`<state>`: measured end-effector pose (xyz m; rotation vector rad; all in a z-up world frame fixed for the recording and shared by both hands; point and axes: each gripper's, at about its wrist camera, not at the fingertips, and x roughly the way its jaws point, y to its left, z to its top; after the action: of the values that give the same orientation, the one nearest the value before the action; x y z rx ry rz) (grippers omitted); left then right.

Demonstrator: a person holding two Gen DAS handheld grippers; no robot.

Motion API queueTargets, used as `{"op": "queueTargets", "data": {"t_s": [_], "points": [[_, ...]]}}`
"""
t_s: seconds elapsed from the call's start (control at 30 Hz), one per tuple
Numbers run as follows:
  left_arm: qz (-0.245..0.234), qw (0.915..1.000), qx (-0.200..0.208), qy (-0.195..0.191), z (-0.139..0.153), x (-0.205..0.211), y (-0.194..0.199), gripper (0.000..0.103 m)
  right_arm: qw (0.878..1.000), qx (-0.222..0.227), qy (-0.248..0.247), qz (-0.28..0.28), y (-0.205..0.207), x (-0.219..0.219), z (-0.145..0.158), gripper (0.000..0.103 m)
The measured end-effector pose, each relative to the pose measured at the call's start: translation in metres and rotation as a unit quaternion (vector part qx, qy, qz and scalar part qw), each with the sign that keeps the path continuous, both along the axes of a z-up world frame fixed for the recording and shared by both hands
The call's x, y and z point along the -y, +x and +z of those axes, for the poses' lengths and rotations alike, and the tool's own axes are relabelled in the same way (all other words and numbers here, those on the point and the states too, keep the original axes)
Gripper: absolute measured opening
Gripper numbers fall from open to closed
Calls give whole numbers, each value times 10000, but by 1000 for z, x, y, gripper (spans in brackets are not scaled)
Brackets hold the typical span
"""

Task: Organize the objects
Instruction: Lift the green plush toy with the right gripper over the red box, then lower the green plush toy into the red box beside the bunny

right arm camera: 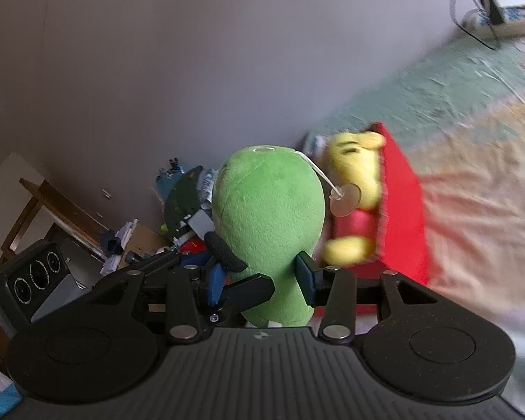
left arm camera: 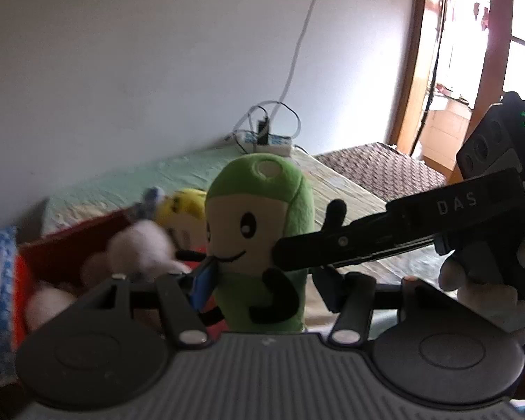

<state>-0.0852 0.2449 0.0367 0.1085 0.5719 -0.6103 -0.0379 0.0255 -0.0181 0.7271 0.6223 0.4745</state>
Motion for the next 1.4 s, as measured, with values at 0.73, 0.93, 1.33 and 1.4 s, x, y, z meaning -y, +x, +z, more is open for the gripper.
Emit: {"op": "queueTargets", "data": {"t_s": [0.73, 0.93, 1.33, 1.4], "points": [[1285, 9905, -393, 298, -38, -95, 68, 59, 9974, -200, -405, 568, 110, -101, -29, 45], [1319, 9885, -678, 292, -57, -101, 82, 59, 9963, -446, -448, 579, 116, -105, -42, 45], [1324, 9862, -842, 530, -70, -93, 96, 67, 9942, -703, -615, 542, 129, -109, -52, 46], [1337, 9857, -815, 627, -72, -89, 96, 68, 9947, -729, -526, 506, 128, -106, -54, 46]]}}
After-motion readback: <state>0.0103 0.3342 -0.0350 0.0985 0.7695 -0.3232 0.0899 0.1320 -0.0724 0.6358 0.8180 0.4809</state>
